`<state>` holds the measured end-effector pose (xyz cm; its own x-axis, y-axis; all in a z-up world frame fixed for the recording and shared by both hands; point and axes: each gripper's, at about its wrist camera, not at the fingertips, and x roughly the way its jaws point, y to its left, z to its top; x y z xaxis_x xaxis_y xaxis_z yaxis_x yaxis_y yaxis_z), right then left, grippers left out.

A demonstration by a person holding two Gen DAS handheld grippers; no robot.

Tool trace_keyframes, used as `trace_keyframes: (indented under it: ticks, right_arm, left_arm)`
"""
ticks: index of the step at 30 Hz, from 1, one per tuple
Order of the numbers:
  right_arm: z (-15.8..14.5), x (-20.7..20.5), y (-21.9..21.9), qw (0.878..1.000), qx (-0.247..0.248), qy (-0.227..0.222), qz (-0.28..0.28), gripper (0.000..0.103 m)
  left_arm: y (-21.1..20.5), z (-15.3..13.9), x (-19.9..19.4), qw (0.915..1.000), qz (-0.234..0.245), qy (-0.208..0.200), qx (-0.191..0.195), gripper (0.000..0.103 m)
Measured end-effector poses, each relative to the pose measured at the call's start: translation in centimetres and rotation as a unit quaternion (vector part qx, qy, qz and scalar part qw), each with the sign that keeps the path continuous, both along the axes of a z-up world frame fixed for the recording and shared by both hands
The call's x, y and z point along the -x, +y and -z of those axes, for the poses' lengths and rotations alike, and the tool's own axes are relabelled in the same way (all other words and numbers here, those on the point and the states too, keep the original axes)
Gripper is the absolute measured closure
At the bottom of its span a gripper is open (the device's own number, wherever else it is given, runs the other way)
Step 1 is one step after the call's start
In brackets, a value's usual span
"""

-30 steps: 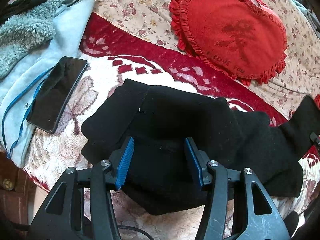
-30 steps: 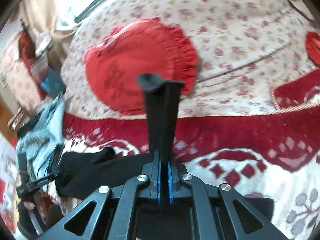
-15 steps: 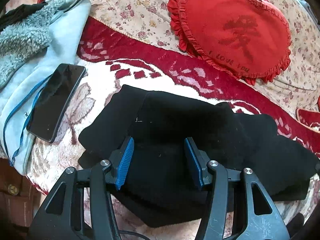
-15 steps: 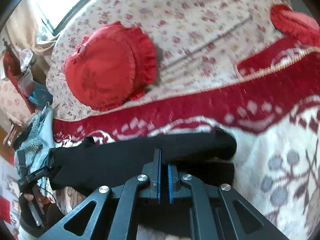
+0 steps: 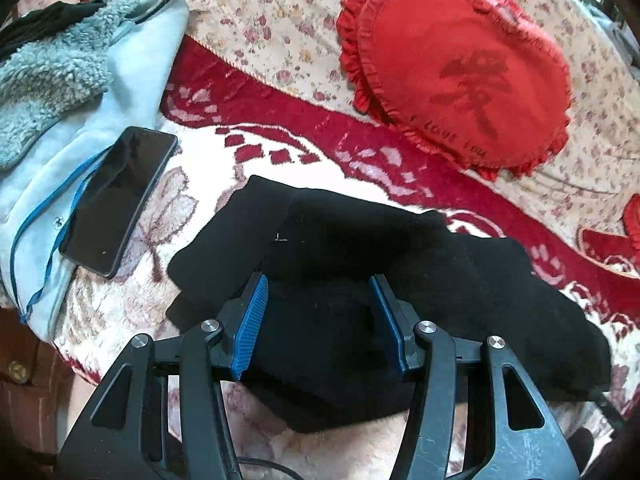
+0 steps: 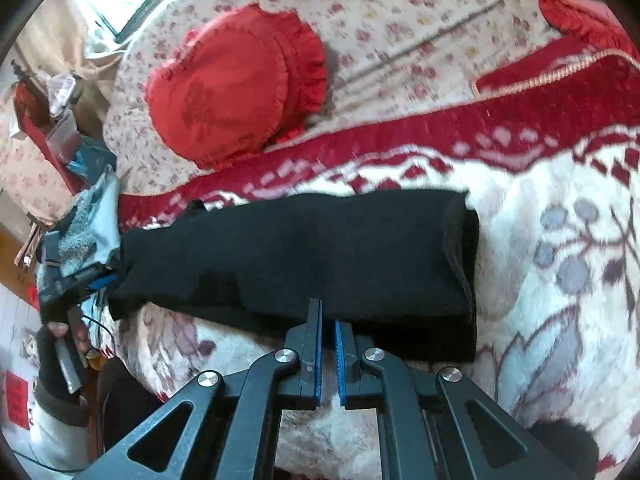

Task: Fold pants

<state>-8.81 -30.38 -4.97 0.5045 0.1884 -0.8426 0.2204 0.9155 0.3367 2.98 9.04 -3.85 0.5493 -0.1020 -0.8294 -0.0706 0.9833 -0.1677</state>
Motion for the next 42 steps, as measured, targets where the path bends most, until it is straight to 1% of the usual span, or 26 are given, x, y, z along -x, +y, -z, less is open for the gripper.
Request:
trace_keyframes:
  ticks: [1,2,4,5,6,7,8,9,11,14,15,17,20,23,26,28,29,30,31,32,35,36,38,40,41,42]
  right_arm:
    - [0.5,0.3,-0.3,1.0,-0.019,0.003,0.014,0.098]
    - [0.8,0.8,-0.7,0.999,-0.045,-0.004,0.03,0.098]
    - [0.9,1.6,-1.1,0.995,-0.082,-0.02,0.044,0.096]
    - [0.9,1.8,-1.2,0.994,-0.092,-0.023,0.046,0.092]
    - [1.1,2.1,-1.2,0.993,-0.103,-0.022,0.05,0.084]
    - [1.3,2.4,-1.2,0.992,-0.113,-0.021,0.054,0.078]
    - [1.6,2.6,-1.3,0.99,-0.124,-0.021,0.058,0.068]
    - [1.8,2.8,-1.3,0.988,-0.138,-0.022,0.063,0.064]
    - [2.6,2.9,-1.6,0.983,-0.161,-0.027,0.079,0.058]
    - [3.3,2.5,-1.6,0.979,-0.173,-0.034,0.098,0.056]
    - [3.5,2.3,-1.6,0.978,-0.177,-0.035,0.102,0.055]
    - [3.7,1.9,-1.5,0.978,-0.177,-0.036,0.103,0.055]
    - [3.6,1.9,-1.6,0.978,-0.18,-0.037,0.101,0.055]
    - [4.0,1.9,-2.1,0.975,-0.192,-0.038,0.107,0.055]
    - [4.5,1.4,-2.6,0.971,-0.202,-0.046,0.12,0.055]
    - [4.8,0.8,-3.3,0.964,-0.222,-0.058,0.136,0.055]
    - [4.8,0.6,-3.7,0.961,-0.227,-0.062,0.143,0.064]
    - [4.6,0.2,-4.2,0.961,-0.223,-0.065,0.15,0.083]
    - [4.3,-0.2,-4.5,0.962,-0.217,-0.07,0.147,0.089]
    - [3.6,-0.5,-4.8,0.964,-0.21,-0.08,0.14,0.092]
    - [-0.2,-1.0,-5.1,0.972,-0.158,-0.121,0.123,0.096]
    - [-1.4,-0.8,-5.4,0.972,-0.143,-0.136,0.125,0.099]
    - [-3.0,-0.3,-6.4,0.973,-0.128,-0.144,0.126,0.099]
    - [-3.2,0.0,-7.0,0.977,-0.107,-0.134,0.13,0.099]
    - [-2.9,-0.1,-7.2,0.979,-0.096,-0.124,0.129,0.099]
    - [-2.1,-0.4,-7.3,0.982,-0.086,-0.105,0.128,0.099]
  left_arm:
    - [0.2,-0.5,0.5,1.0,0.001,-0.006,0.001,0.051]
    - [0.6,-0.9,1.1,0.9999,0.001,-0.009,0.004,0.051]
    - [1.4,-1.7,2.2,0.9996,0.001,-0.015,0.023,0.051]
    - [1.9,-1.9,2.7,0.9992,0.001,-0.017,0.037,0.051]
    - [2.4,-2.1,3.1,0.9986,-0.001,-0.018,0.049,0.051]
    - [3.1,-2.1,3.6,0.9974,-0.01,-0.016,0.07,0.049]
    - [3.7,-1.8,4.0,0.9957,-0.02,-0.013,0.09,0.039]
    - [4.5,-1.4,4.4,0.9918,-0.035,-0.008,0.122,0.03]
    - [5.2,-0.7,4.8,0.9864,-0.051,-0.004,0.156,0.028]
    - [5.4,0.7,4.9,0.9838,-0.073,0.009,0.163,0.028]
    - [5.5,1.3,4.8,0.9821,-0.076,0.017,0.171,0.028]
    - [5.8,2.5,4.7,0.9755,-0.092,0.027,0.198,0.028]
    - [6.0,3.2,4.0,0.9697,-0.106,0.028,0.218,0.028]
    - [5.6,3.6,2.7,0.9671,-0.105,0.031,0.23,0.025]
    - [4.7,3.7,1.2,0.9688,-0.093,0.024,0.229,0.025]
    - [3.7,3.5,0.1,0.9728,-0.075,0.027,0.218,0.048]
    - [3.3,3.2,-0.3,0.9763,-0.068,0.031,0.203,0.067]
    - [3.2,2.9,-0.4,0.9781,-0.066,0.028,0.195,0.073]
    - [3.4,2.2,-0.5,0.9791,-0.064,0.018,0.192,0.078]
    - [3.6,1.5,-0.4,0.9796,-0.062,0.009,0.191,0.085]
    - [4.5,-0.5,0.4,0.9796,-0.059,-0.012,0.192,0.088]
    - [4.7,-0.9,0.8,0.9801,-0.057,-0.017,0.189,0.088]
    - [4.6,-1.1,1.8,0.9829,-0.047,-0.021,0.177,0.088]
    - [4.4,0.2,2.2,0.9862,-0.045,-0.009,0.159,0.088]
    - [4.4,1.0,2.1,0.9868,-0.049,-0.002,0.154,0.088]
    - [4.7,2.4,1.8,0.9875,-0.059,0.01,0.146,0.088]
